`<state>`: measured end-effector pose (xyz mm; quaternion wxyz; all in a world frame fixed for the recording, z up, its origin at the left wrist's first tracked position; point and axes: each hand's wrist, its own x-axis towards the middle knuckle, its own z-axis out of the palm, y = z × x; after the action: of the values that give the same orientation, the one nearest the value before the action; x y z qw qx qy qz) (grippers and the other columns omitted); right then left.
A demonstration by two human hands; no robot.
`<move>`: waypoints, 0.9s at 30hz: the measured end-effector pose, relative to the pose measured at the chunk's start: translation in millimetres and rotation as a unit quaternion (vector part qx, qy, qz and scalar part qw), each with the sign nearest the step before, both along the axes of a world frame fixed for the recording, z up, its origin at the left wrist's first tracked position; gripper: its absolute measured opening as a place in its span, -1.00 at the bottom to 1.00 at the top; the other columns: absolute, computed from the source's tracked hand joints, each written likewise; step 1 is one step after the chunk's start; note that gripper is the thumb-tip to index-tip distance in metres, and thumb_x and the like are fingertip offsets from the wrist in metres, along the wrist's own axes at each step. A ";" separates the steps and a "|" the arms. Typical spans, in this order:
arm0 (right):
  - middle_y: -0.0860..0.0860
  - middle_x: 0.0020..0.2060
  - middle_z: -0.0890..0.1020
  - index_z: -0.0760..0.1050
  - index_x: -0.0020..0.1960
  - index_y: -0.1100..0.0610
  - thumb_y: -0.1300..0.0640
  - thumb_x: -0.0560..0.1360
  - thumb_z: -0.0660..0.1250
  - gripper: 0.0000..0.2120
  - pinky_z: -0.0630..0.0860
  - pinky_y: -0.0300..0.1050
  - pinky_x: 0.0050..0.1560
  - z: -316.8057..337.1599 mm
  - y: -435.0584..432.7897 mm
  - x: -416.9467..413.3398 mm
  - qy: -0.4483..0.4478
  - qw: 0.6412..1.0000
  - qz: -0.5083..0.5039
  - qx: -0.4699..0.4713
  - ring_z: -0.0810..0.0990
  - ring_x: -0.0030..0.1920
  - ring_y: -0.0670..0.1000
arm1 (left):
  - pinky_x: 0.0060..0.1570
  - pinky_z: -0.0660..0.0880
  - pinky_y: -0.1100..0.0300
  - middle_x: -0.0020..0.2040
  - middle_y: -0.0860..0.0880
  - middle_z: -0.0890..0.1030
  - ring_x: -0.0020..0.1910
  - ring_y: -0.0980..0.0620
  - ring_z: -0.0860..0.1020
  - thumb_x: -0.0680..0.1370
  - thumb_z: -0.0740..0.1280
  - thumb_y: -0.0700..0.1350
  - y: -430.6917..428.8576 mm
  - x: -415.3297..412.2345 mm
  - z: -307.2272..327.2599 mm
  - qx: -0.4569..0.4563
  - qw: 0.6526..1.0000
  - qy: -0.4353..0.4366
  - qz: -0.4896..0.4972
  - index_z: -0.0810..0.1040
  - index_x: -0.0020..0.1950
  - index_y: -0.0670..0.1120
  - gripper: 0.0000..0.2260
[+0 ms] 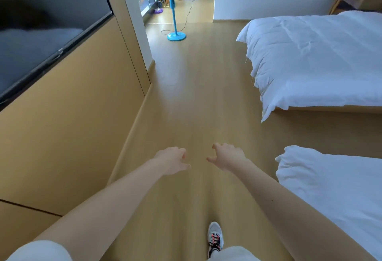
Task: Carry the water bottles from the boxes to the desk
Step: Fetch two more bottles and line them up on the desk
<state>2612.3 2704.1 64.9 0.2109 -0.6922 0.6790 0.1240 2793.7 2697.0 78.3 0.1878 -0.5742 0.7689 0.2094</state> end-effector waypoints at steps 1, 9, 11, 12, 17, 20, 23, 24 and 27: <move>0.12 0.35 0.42 0.24 0.46 0.09 -0.21 0.59 0.14 -0.44 0.37 0.04 0.26 0.5 -16.9 -9.2 -0.007 1.000 -0.004 -0.001 0.40 0.35 0.15 | 0.13 0.43 0.07 0.29 -0.05 0.46 0.26 -0.08 0.45 0.60 0.21 0.17 -14.7 -8.6 0.6 0.002 1.000 -0.006 0.001 0.38 0.37 -0.05 -0.56; 0.13 0.41 0.36 0.14 0.52 0.08 -0.23 0.58 0.14 -0.38 0.37 0.07 0.29 -13.6 -118.2 -59.1 -0.029 1.000 0.003 0.003 0.37 0.38 0.16 | 0.11 0.40 0.04 0.29 -0.08 0.46 0.24 -0.11 0.46 0.62 0.16 0.17 -114.3 -71.3 -4.9 -0.012 0.998 -0.063 -0.007 0.37 0.37 -0.07 -0.57; 0.13 0.40 0.36 0.17 0.51 0.07 -0.24 0.59 0.12 -0.39 0.36 0.07 0.29 -16.2 -134.1 -68.2 -0.026 0.999 0.004 0.018 0.37 0.38 0.16 | 0.10 0.41 0.04 0.29 -0.08 0.46 0.24 -0.11 0.46 0.61 0.17 0.18 -134.0 -80.9 -5.9 -0.006 0.998 -0.061 -0.011 0.37 0.37 -0.07 -0.56; 0.12 0.40 0.36 0.18 0.51 0.07 -0.24 0.59 0.11 -0.40 0.36 0.06 0.29 -17.1 -142.9 -72.9 -0.026 0.999 0.002 0.020 0.37 0.38 0.16 | 0.11 0.41 0.04 0.29 -0.08 0.46 0.24 -0.11 0.46 0.61 0.17 0.18 -144.8 -84.7 -6.2 -0.006 0.998 -0.061 -0.013 0.37 0.36 -0.07 -0.56; 0.12 0.40 0.37 0.20 0.49 0.08 -0.23 0.60 0.10 -0.42 0.35 0.07 0.28 -22.0 -185.6 -95.4 -0.026 0.999 -0.018 0.021 0.37 0.37 0.15 | 0.12 0.43 0.04 0.29 -0.08 0.45 0.24 -0.11 0.46 0.61 0.17 0.17 -198.0 -102.8 -14.7 0.007 0.998 -0.050 -0.028 0.38 0.35 -0.07 -0.58; 0.11 0.39 0.38 0.22 0.48 0.08 -0.23 0.59 0.11 -0.42 0.36 0.06 0.26 -27.2 -215.5 -107.5 -0.021 0.999 -0.040 0.030 0.38 0.36 0.15 | 0.09 0.40 0.06 0.29 -0.08 0.45 0.25 -0.10 0.45 0.61 0.19 0.15 -241.3 -114.2 -22.3 0.010 0.997 -0.054 -0.057 0.38 0.35 -0.06 -0.59; 0.11 0.38 0.38 0.22 0.47 0.09 -0.23 0.60 0.11 -0.43 0.37 0.05 0.24 -28.4 -256.8 -119.6 -0.010 0.998 -0.057 0.032 0.39 0.35 0.14 | 0.08 0.40 0.06 0.28 -0.08 0.45 0.25 -0.11 0.46 0.61 0.18 0.14 -294.5 -123.7 -24.7 -0.006 0.996 -0.044 -0.079 0.38 0.36 -0.06 -0.59; 0.11 0.38 0.38 0.22 0.48 0.09 -0.23 0.60 0.10 -0.43 0.38 0.05 0.24 -27.2 -272.6 -122.1 -0.005 0.998 -0.062 0.032 0.39 0.35 0.14 | 0.09 0.41 0.05 0.28 -0.08 0.45 0.25 -0.11 0.46 0.61 0.18 0.15 -313.1 -126.0 -24.6 -0.009 0.995 -0.044 -0.084 0.37 0.36 -0.06 -0.59; 0.10 0.39 0.37 0.21 0.49 0.08 -0.22 0.60 0.10 -0.43 0.37 0.03 0.24 -21.0 -328.3 -125.0 0.007 0.997 -0.073 0.028 0.38 0.36 0.13 | 0.12 0.41 0.02 0.28 -0.09 0.45 0.25 -0.12 0.46 0.62 0.17 0.15 -375.7 -130.9 -25.8 -0.017 0.994 -0.053 -0.098 0.37 0.36 -0.07 -0.59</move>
<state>2487.2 2375.8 43.9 0.2344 -0.6335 0.7255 0.1319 2662.9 2321.4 52.5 0.2385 -0.5092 0.8139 0.1461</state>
